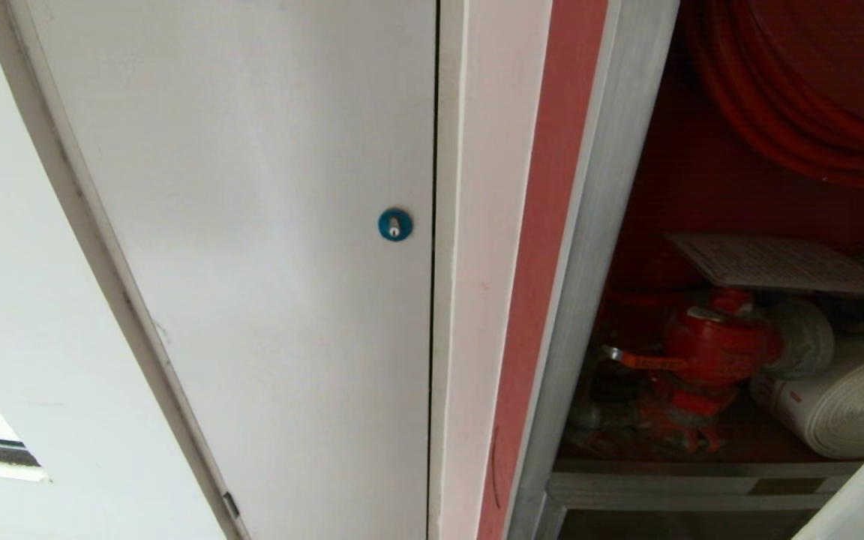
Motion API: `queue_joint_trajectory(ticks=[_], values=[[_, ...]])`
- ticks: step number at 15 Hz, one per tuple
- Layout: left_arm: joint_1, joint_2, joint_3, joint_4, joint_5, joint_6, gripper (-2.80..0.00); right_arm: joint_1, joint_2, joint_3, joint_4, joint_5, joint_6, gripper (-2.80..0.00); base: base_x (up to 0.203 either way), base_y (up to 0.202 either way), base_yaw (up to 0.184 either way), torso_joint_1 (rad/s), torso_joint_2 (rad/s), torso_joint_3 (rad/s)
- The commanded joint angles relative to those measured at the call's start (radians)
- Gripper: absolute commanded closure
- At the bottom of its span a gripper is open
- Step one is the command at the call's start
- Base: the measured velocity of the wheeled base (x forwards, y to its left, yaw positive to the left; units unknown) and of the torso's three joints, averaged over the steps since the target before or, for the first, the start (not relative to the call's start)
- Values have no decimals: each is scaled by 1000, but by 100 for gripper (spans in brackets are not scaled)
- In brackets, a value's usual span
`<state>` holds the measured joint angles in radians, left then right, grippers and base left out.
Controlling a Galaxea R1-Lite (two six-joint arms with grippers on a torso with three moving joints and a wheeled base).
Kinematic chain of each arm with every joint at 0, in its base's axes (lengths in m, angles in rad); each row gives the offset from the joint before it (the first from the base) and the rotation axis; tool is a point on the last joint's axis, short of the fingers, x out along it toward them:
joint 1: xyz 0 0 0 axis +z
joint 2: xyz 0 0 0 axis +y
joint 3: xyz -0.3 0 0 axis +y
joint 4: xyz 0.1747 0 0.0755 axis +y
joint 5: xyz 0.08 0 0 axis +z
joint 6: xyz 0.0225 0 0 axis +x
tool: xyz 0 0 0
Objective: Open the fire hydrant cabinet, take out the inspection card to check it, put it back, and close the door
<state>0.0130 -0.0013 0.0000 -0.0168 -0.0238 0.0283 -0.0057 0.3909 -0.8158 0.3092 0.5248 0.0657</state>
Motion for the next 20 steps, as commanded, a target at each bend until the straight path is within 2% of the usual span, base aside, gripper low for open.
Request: queue_joint_trajectory(ticks=[1, 4, 7, 10, 13, 20], values=[[1, 1, 8, -1, -1, 0, 0, 0, 133, -56, 7, 168, 0, 0, 0, 0, 0, 0, 0, 0], [1, 1, 6, 0, -1, 0, 0, 0, 232, -95, 5, 268, -1, 0, 0, 0, 0, 0, 0, 0], [1, 1, 7, 0, -1, 0, 0, 1, 345, -158, 0, 311, -2, 0, 0, 0, 0, 0, 0, 0], [1, 1, 7, 0, 0, 0, 0, 6, 412, -193, -1, 401, -4, 0, 0, 0, 0, 0, 0, 0], [1, 1, 6, 0, -1, -1, 0, 39, 452, -190, 2, 410, -45, 0, 0, 0, 0, 0, 0, 0], [1, 1, 6, 0, -1, 0, 0, 44, 554, -197, -11, 400, -120, 0, 0, 0, 0, 0, 0, 0]])
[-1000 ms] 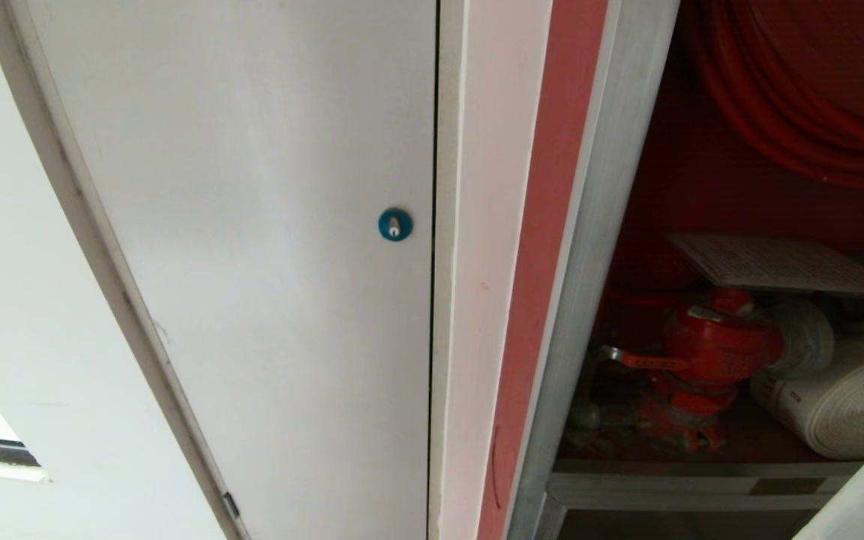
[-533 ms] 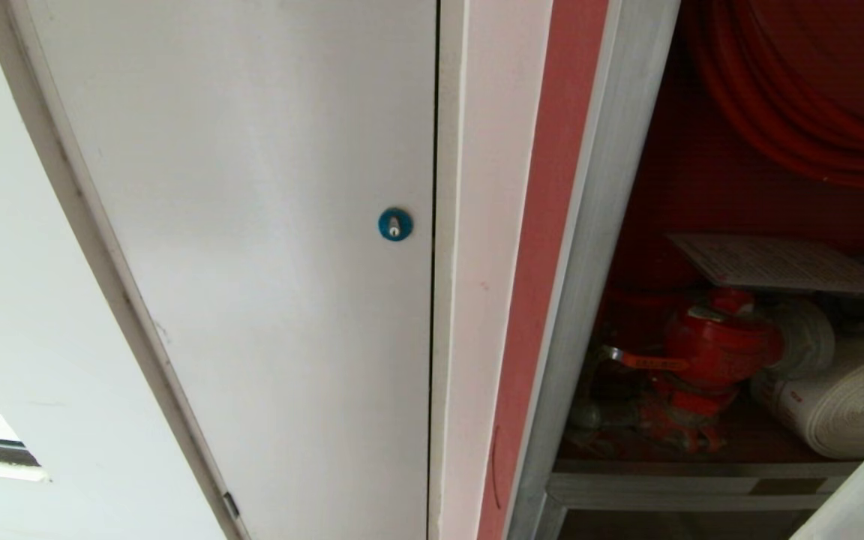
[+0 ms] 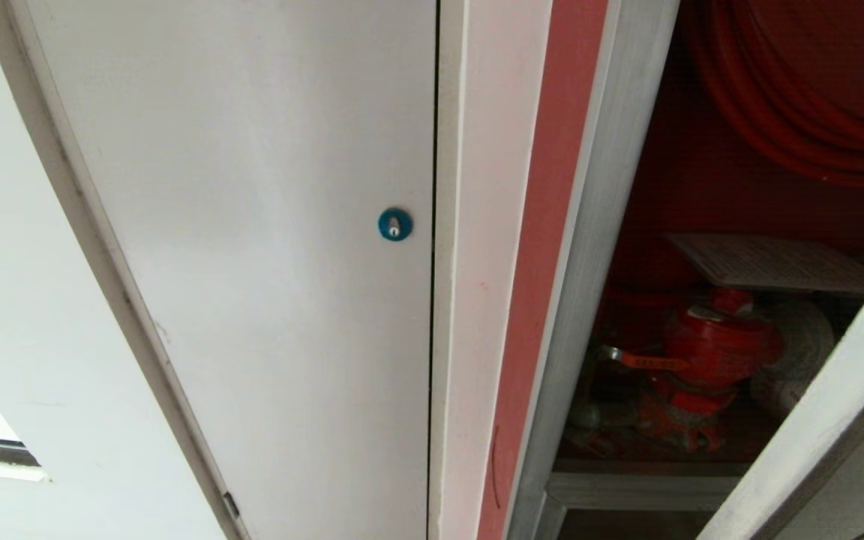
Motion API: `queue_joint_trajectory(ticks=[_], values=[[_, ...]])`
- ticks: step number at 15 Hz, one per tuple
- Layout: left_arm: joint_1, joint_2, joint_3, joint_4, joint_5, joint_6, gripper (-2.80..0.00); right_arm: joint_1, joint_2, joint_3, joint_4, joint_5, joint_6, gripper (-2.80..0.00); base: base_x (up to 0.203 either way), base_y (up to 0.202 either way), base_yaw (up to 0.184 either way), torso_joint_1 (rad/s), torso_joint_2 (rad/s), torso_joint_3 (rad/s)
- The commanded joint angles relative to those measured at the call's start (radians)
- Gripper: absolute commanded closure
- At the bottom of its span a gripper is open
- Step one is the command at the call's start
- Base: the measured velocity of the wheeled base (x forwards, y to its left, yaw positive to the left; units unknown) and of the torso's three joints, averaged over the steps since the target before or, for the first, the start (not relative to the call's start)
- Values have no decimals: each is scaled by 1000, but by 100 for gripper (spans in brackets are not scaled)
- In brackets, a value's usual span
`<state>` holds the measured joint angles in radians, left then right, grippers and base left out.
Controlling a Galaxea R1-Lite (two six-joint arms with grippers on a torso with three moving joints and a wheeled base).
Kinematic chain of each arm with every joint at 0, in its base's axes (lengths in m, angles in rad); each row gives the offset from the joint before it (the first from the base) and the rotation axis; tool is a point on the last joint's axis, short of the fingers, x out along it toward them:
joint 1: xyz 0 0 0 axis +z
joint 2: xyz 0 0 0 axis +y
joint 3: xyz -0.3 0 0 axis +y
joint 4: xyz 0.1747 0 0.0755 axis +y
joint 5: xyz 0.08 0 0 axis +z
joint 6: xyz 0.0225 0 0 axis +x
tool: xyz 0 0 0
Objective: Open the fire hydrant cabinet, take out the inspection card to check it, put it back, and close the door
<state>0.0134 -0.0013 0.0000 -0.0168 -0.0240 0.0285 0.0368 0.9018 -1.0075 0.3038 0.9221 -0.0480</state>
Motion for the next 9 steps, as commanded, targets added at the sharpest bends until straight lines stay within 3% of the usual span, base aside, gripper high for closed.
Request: queue_joint_trajectory(ticks=[1, 4, 7, 9], values=[[0, 1, 6, 0, -1, -1, 0, 2, 61, -8, -31, -8, -8, 0, 0, 0, 0, 0, 0, 0], [0, 1, 6, 0, -1, -1, 0, 94, 107, -9, -88, -130, -7, 0, 0, 0, 0, 0, 0, 0], [0, 1, 6, 0, 0, -1, 0, 261, 179, -10, -205, -407, -7, 0, 0, 0, 0, 0, 0, 0], [0, 1, 6, 0, -1, -1, 0, 273, 218, -10, -254, -453, -7, 0, 0, 0, 0, 0, 0, 0]])
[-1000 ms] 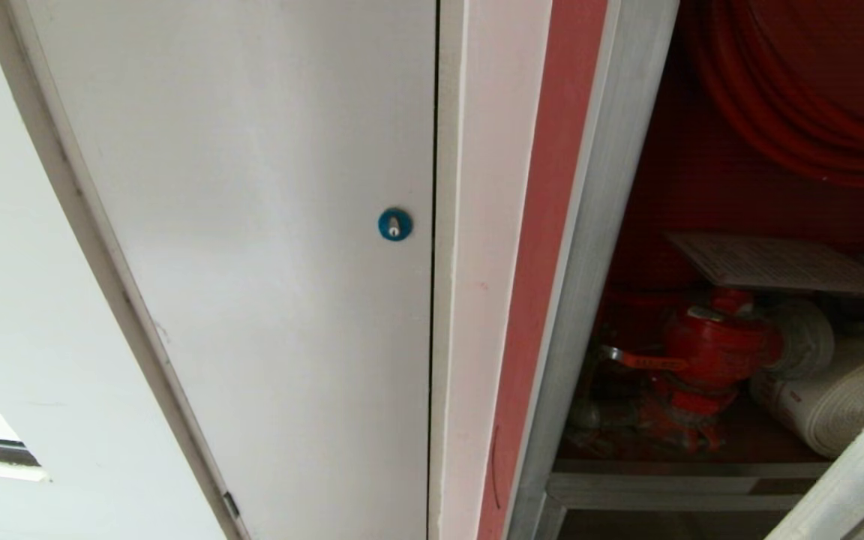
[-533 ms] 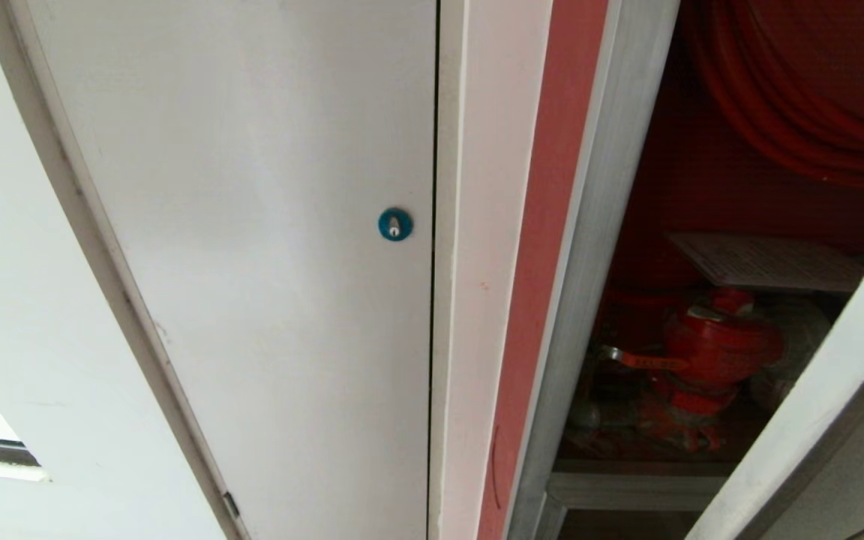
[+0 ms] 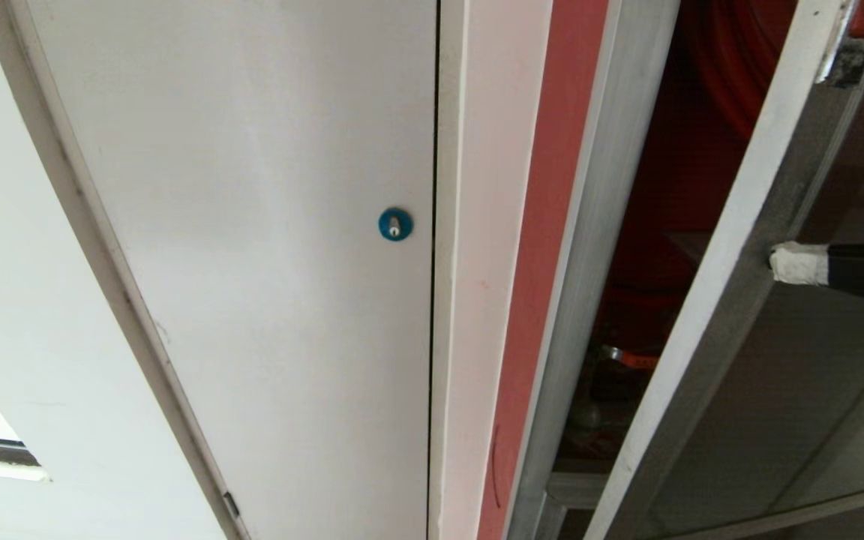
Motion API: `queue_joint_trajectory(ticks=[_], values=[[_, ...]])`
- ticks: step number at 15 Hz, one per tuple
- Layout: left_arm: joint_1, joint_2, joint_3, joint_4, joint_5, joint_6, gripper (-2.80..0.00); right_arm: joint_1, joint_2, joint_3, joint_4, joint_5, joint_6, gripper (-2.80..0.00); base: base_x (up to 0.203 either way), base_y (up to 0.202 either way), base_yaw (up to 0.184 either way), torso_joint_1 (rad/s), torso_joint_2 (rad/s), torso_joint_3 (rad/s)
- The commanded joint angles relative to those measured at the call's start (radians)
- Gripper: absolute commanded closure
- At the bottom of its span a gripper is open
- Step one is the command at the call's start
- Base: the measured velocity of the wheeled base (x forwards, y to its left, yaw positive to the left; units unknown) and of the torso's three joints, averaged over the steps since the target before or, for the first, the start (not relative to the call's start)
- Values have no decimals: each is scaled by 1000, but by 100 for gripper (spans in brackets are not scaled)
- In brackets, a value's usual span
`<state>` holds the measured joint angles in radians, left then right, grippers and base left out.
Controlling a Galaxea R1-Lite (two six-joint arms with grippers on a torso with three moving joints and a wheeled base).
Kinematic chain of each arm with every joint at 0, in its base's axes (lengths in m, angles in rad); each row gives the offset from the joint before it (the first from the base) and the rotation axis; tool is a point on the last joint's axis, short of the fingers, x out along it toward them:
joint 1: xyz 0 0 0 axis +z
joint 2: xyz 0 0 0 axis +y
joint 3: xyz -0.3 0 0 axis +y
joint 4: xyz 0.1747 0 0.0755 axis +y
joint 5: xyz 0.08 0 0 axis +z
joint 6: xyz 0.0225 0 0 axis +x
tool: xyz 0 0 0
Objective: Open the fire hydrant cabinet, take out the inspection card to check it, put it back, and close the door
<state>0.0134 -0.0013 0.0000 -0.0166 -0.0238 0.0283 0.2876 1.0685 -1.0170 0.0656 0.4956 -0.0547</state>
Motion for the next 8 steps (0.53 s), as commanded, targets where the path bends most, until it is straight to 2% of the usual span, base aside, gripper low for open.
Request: queue_joint_trajectory(ticks=[1, 8], values=[[0, 1, 6, 0, -1, 1, 0, 22, 72, -2, -29, -42, -1, 0, 0, 0, 0, 0, 0, 0], [0, 1, 6, 0, -1, -1, 0, 22, 213, -14, -203, -220, -1, 0, 0, 0, 0, 0, 0, 0]])
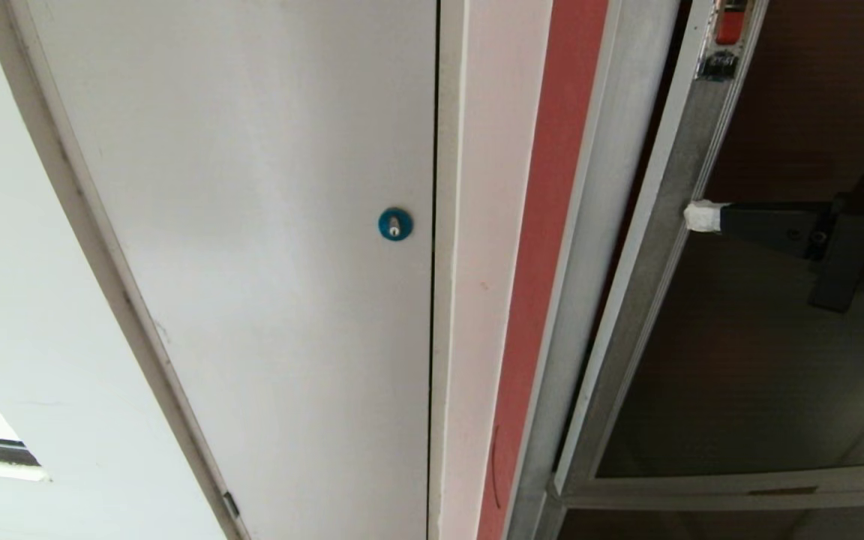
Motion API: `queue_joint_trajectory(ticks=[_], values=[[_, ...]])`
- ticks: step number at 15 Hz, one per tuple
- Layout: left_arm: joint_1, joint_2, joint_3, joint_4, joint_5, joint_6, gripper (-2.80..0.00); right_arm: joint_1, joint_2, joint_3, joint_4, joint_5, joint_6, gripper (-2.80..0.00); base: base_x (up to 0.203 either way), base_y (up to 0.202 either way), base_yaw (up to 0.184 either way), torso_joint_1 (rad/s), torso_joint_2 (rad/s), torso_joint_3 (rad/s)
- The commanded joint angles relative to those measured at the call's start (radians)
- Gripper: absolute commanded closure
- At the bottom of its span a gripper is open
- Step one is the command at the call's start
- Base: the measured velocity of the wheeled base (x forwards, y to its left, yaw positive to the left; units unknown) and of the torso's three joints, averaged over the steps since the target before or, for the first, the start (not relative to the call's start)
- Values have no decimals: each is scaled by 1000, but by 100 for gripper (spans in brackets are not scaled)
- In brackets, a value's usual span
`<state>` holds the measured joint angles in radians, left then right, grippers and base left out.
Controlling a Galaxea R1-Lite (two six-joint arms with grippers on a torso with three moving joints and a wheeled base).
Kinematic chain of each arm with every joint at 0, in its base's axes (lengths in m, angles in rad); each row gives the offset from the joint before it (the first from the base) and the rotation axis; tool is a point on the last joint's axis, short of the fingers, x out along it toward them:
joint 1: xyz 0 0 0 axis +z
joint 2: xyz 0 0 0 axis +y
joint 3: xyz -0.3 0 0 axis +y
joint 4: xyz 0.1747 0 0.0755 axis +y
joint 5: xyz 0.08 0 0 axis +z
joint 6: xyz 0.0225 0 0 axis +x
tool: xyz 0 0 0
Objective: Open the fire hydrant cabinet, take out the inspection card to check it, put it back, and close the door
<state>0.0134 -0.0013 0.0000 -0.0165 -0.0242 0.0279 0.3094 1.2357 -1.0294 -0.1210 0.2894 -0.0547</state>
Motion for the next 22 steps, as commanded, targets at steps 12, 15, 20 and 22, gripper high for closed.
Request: queue_joint_trajectory(ticks=[12, 15, 20, 22], values=[[0, 1, 8, -1, 1, 0, 0, 1, 125, -37, -91, -136, -1, 0, 0, 0, 0, 0, 0, 0], [0, 1, 6, -2, 0, 0, 0, 4, 115, -35, -89, -139, -1, 0, 0, 0, 0, 0, 0, 0], [0, 1, 6, 0, 0, 0, 0, 59, 19, -9, -79, -132, -2, 0, 0, 0, 0, 0, 0, 0], [0, 1, 6, 0, 0, 1, 0, 71, -16, -7, -78, -132, -2, 0, 0, 0, 0, 0, 0, 0]])
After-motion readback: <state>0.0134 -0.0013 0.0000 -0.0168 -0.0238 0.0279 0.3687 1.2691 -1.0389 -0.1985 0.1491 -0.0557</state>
